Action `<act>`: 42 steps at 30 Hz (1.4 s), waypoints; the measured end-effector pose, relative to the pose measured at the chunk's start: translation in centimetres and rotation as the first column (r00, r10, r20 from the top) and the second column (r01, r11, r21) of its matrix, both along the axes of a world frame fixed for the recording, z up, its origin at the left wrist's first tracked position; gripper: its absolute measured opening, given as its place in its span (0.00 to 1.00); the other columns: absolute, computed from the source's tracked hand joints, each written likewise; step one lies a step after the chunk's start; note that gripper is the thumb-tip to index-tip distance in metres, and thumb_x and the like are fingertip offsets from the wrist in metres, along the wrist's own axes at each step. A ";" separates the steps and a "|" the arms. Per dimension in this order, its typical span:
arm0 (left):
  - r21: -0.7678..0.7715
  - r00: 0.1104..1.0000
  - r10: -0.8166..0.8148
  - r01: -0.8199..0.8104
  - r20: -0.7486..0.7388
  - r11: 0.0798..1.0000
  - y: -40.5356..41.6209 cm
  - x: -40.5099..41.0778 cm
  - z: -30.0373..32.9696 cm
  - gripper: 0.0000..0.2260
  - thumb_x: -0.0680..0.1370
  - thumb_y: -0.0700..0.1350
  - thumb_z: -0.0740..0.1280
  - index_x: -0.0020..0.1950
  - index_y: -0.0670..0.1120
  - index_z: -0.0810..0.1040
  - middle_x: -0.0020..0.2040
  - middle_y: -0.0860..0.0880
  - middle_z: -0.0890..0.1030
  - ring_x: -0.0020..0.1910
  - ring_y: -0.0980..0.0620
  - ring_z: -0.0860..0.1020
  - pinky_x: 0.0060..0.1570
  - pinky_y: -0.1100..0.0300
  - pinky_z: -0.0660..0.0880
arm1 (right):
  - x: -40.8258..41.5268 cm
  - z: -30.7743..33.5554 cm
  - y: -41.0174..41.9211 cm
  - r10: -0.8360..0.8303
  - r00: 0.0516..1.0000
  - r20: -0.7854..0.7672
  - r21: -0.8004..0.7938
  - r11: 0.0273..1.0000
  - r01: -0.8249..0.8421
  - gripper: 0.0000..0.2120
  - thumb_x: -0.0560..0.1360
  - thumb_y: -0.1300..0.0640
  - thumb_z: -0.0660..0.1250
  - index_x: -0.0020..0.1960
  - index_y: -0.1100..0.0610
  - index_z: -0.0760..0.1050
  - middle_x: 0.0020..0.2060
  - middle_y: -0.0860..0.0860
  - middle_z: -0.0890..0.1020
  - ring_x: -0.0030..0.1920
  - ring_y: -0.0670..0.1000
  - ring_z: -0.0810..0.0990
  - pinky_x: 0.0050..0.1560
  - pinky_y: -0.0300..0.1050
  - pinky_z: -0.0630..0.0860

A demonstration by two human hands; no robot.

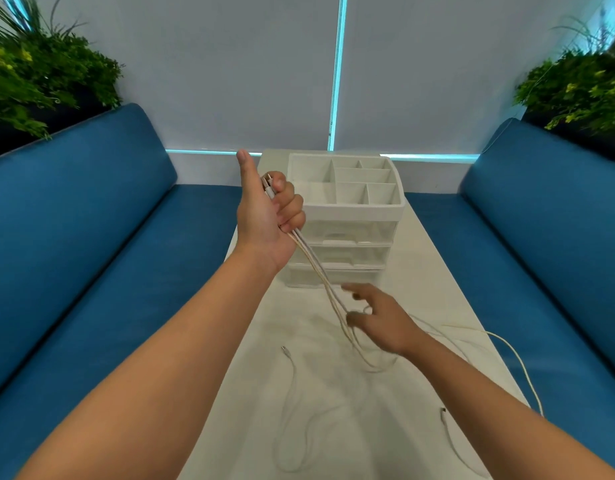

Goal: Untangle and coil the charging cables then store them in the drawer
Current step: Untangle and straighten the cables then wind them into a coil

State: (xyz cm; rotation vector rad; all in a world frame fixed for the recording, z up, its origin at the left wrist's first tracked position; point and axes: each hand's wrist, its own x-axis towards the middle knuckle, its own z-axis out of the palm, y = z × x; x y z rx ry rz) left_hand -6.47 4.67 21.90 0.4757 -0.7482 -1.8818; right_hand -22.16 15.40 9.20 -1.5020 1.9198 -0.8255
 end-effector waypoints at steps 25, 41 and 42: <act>-0.043 0.983 0.067 -0.060 0.169 0.997 0.5 -0.4 0.1 0.29 0.76 0.71 0.54 0.29 0.47 0.68 0.24 0.51 0.62 0.23 0.55 0.65 0.28 0.63 0.67 | 4.5 5.2 -1.7 0.042 0.838 0.544 -0.207 0.974 0.086 0.15 0.77 0.49 0.67 0.37 0.59 0.79 0.25 0.51 0.74 0.26 0.47 0.72 0.31 0.38 0.71; 0.019 0.996 0.063 -0.065 0.067 0.998 -1.4 1.8 1.5 0.30 0.72 0.75 0.56 0.29 0.49 0.63 0.24 0.53 0.56 0.23 0.56 0.52 0.18 0.62 0.52 | 4.4 3.6 -1.3 -0.035 0.945 0.324 -0.119 0.990 0.078 0.25 0.76 0.39 0.64 0.31 0.57 0.77 0.24 0.51 0.76 0.28 0.47 0.75 0.40 0.43 0.73; 0.027 0.996 0.075 -0.077 0.056 0.997 -1.6 2.0 1.7 0.30 0.71 0.75 0.56 0.29 0.49 0.63 0.25 0.53 0.55 0.24 0.55 0.52 0.19 0.62 0.52 | 4.2 3.4 -1.0 0.018 0.938 0.345 -0.106 0.994 0.020 0.25 0.77 0.38 0.60 0.32 0.56 0.76 0.25 0.50 0.75 0.29 0.47 0.74 0.41 0.42 0.71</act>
